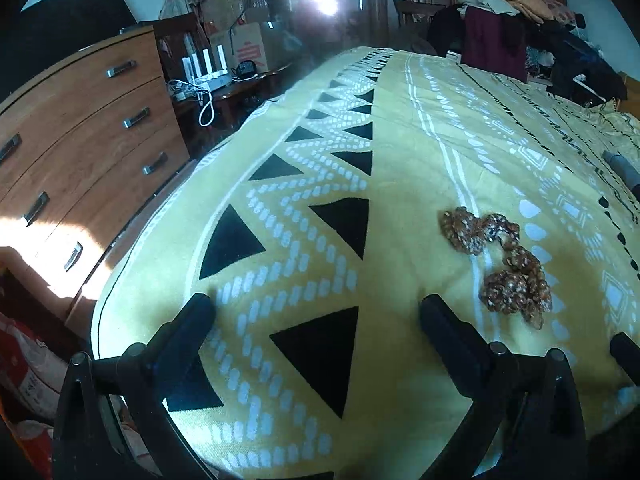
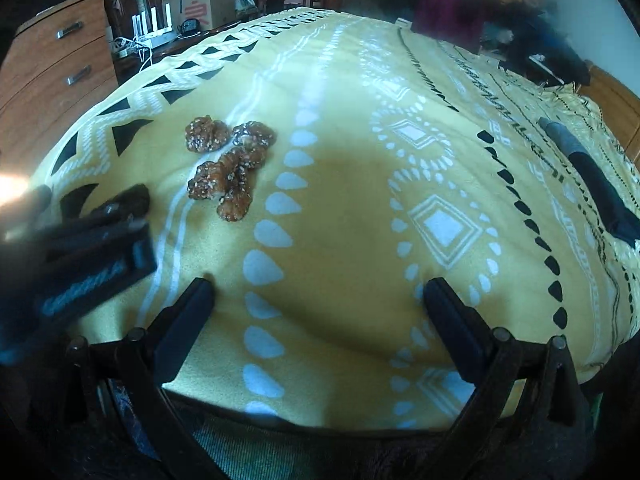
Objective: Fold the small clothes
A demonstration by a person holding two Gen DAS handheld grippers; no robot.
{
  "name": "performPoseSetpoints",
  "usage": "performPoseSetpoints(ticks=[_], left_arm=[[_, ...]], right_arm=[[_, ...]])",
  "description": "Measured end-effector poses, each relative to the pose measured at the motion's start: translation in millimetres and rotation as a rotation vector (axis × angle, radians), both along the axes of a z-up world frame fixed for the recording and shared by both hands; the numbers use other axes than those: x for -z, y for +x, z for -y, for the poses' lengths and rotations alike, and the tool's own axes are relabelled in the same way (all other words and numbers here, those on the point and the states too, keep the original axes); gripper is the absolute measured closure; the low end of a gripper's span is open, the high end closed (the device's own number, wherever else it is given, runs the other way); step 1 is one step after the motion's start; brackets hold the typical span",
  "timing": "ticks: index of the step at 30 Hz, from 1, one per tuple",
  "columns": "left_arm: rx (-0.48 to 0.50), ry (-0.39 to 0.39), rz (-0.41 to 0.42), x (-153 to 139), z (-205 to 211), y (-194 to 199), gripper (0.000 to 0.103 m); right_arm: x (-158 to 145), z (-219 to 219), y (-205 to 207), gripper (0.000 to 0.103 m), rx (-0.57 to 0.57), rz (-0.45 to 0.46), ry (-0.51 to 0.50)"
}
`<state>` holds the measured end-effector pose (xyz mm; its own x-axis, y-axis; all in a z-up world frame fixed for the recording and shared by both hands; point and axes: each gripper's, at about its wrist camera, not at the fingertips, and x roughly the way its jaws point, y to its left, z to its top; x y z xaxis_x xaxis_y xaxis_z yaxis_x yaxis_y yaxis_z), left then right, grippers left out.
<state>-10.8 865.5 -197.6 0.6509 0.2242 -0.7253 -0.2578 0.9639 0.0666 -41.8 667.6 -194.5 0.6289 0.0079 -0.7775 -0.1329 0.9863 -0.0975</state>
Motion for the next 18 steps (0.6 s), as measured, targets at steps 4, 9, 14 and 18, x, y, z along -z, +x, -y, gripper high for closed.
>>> performPoseSetpoints(ticks=[4, 9, 14, 18], left_arm=[[0.060, -0.013, 0.005, 4, 4, -11, 0.001], [0.116, -0.024, 0.030, 8, 15, -15, 0.000], [0.119, -0.034, 0.035, 3, 12, -18, 0.000], [0.111, -0.096, 0.028, -7, 3, -35, 0.000]], right_arm=[[1, 3, -2, 0.000, 0.002, 0.019, 0.026], [1, -2, -3, 0.000, -0.011, 0.023, -0.010], [1, 4, -2, 0.000, -0.018, 0.016, 0.016], [1, 6, -2, 0.000, -0.027, 0.015, 0.017]])
